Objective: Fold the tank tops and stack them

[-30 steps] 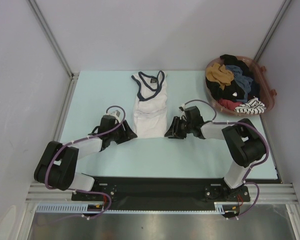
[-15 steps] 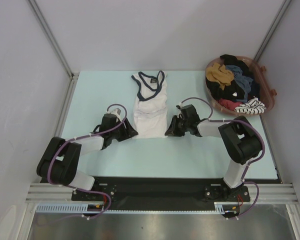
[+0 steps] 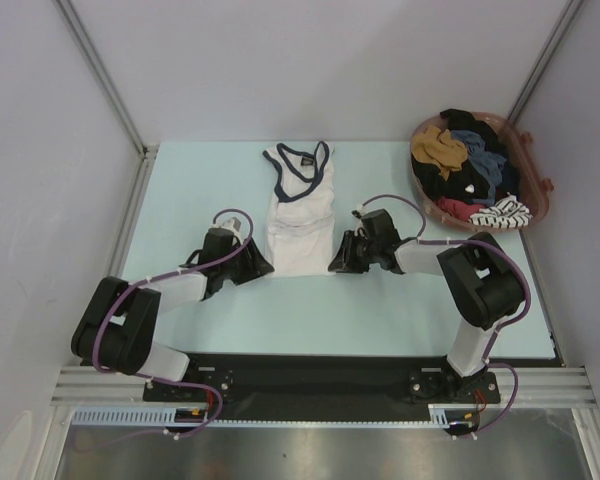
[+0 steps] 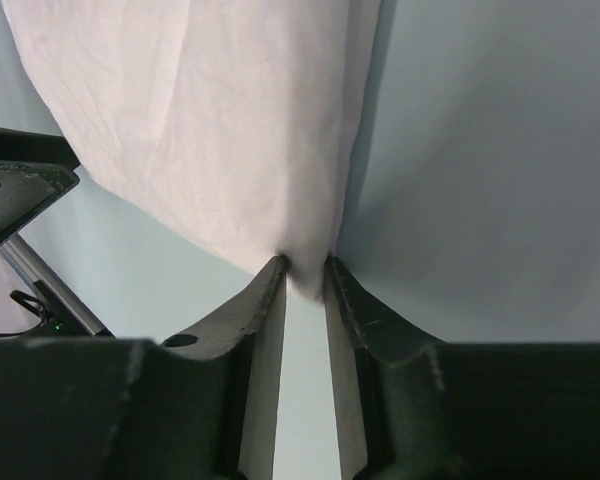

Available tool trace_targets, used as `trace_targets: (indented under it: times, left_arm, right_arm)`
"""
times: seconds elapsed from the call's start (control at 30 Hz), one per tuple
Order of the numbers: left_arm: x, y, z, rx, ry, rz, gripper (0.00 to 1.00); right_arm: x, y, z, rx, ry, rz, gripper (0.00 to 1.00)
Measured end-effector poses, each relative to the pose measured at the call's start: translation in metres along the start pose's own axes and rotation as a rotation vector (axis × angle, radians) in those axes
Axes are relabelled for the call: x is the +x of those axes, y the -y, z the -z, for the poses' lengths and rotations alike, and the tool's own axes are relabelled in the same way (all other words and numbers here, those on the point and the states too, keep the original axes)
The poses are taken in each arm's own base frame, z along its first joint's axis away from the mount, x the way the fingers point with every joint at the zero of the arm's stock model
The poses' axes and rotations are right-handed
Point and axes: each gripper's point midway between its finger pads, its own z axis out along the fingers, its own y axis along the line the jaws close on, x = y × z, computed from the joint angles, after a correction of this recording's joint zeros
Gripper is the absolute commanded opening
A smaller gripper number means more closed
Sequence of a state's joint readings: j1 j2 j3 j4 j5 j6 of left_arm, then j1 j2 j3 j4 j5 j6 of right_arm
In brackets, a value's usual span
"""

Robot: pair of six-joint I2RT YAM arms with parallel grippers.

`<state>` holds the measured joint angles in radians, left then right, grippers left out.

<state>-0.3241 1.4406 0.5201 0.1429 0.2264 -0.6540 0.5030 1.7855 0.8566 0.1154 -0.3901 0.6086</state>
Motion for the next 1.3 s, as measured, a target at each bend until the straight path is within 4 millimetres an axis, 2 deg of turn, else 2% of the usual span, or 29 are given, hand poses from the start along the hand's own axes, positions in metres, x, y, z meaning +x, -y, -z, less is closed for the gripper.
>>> trace_targets:
  times: [0.03,0.13,0.17,0.4,0.47,0.6,0.67,0.97,1.07,1.1,1.13,1.3]
  left_arm:
    - [0.0,0.0,0.0,0.0,-0.001,-0.001,0.57]
    - [0.002,0.001,0.0,-0.001,-0.002,-0.007,0.56]
    - [0.003,0.002,0.0,-0.001,-0.005,-0.008,0.56]
    - [0.008,0.0,0.0,-0.011,-0.024,-0.007,0.4]
    - [0.01,-0.001,0.0,-0.015,-0.031,-0.005,0.4]
    - [0.01,0.002,-0.001,-0.006,-0.031,-0.003,0.51]
    - [0.009,0.005,-0.003,0.001,-0.029,0.0,0.51]
    - [0.006,0.006,-0.011,-0.02,-0.027,-0.006,0.31]
    - [0.006,0.007,-0.015,-0.033,-0.029,-0.015,0.18]
    - [0.007,0.006,-0.016,-0.038,-0.031,-0.016,0.03]
    - [0.007,0.005,-0.017,-0.043,-0.033,-0.015,0.0]
    - [0.004,0.01,-0.022,-0.029,-0.045,-0.014,0.0]
  right_arm:
    - [0.001,0.001,0.0,0.0,-0.001,-0.001,0.22]
    - [0.003,0.003,0.0,0.006,-0.006,-0.005,0.04]
    - [0.003,0.003,0.0,0.007,-0.007,-0.004,0.01]
    - [0.003,0.004,0.0,0.01,-0.008,-0.007,0.0]
    - [0.003,0.005,0.0,0.011,-0.007,-0.008,0.0]
    - [0.002,0.006,0.001,0.011,-0.006,-0.013,0.0]
    - [0.001,0.006,0.001,0.01,-0.006,-0.014,0.0]
    - [0.002,0.006,0.001,0.006,-0.009,-0.016,0.0]
    - [0.002,0.006,0.001,0.006,-0.009,-0.016,0.0]
    - [0.002,0.006,0.001,0.007,-0.009,-0.016,0.0]
    - [0.002,0.007,0.001,0.007,-0.01,-0.016,0.0]
    - [0.002,0.007,0.002,0.003,-0.011,-0.018,0.0]
